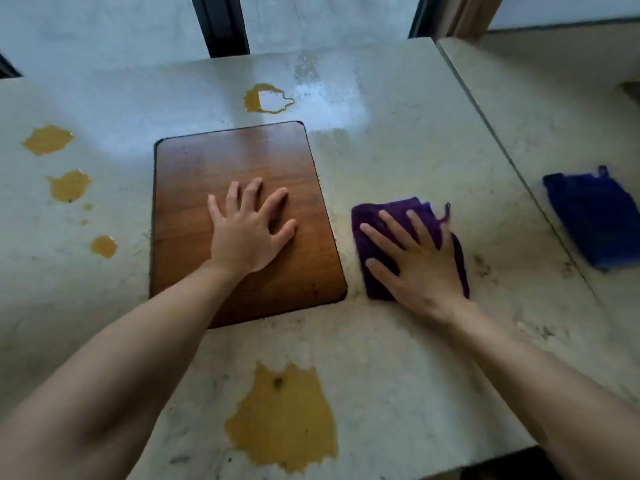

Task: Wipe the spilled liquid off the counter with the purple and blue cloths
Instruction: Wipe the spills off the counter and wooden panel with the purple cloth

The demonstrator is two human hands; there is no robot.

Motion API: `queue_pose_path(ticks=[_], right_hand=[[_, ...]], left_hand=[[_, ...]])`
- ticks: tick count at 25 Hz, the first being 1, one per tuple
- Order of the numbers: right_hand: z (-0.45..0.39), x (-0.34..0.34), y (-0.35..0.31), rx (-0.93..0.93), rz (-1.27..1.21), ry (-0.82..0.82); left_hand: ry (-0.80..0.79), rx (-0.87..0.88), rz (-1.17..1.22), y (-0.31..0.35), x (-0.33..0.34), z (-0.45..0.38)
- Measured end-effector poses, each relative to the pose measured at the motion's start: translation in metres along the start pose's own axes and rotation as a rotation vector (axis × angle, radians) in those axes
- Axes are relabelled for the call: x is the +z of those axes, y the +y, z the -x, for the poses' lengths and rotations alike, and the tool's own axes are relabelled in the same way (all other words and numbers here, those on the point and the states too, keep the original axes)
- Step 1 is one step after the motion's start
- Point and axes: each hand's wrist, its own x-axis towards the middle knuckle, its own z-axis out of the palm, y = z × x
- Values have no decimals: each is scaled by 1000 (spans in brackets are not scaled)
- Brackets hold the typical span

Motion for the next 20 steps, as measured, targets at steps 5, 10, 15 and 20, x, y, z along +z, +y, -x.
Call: queue_pose_path(ticks=[5,10,15,20], right_hand=[[194,19,-53,185,-47,5],[228,29,-142,211,-98,-2],[132,35,-168,312,-92,-42],[-7,28,-147,291,-44,29]], left_hand=[[43,46,-46,-16,-10,40],[61,39,-49,-55,-15,65],[122,69,-68,-81,-23,39],[21,139,-114,-107,-19,4]])
